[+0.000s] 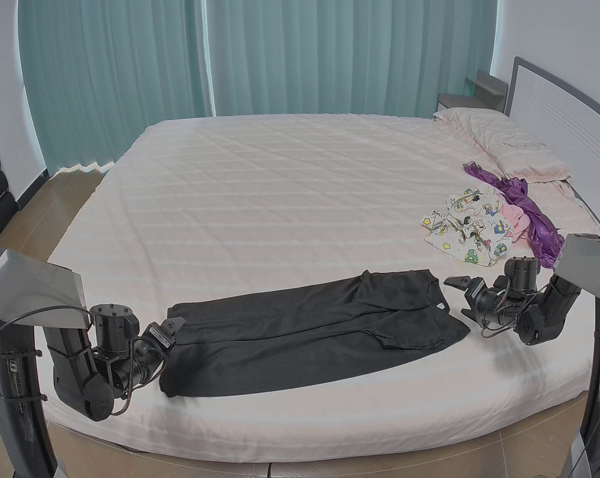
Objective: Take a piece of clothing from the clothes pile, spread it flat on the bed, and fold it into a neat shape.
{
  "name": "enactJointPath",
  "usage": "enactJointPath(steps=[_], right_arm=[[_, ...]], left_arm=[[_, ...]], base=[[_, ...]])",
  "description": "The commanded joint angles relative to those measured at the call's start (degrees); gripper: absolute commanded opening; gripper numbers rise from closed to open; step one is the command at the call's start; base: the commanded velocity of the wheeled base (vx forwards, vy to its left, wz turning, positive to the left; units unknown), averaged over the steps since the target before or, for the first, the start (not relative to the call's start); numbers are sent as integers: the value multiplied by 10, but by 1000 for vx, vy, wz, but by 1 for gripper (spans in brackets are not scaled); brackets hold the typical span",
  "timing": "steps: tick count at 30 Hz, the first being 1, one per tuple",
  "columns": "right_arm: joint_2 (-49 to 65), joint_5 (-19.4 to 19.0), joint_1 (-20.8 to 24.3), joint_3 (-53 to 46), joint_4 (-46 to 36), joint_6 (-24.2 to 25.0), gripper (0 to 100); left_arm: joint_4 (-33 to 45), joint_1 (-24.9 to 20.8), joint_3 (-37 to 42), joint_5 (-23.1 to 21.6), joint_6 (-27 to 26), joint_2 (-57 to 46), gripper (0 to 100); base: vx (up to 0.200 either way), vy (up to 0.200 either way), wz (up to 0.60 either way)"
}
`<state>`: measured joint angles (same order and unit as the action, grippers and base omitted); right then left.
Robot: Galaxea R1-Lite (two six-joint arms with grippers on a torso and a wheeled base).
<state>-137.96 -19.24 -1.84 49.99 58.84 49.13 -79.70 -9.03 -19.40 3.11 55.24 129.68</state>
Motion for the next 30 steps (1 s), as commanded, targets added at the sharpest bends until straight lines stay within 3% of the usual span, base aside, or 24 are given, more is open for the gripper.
enactJointPath(steps=[1,8,25,30], right_arm=[[5,0,-2,-14,17,2,100],[6,0,-2,-19,22,3,100],[10,0,-1,-20,23,2,100],[10,0,-1,-20,23,2,100]], left_arm=[[-5,-2,-1,9,4,1,100],[-5,0,4,5,16,-5,100],[-5,0,-7,2,10,-4,100],[-5,6,-21,2,-36,4,100]], base=[[0,0,0],[0,0,0],[200,0,0],[40,0,0]])
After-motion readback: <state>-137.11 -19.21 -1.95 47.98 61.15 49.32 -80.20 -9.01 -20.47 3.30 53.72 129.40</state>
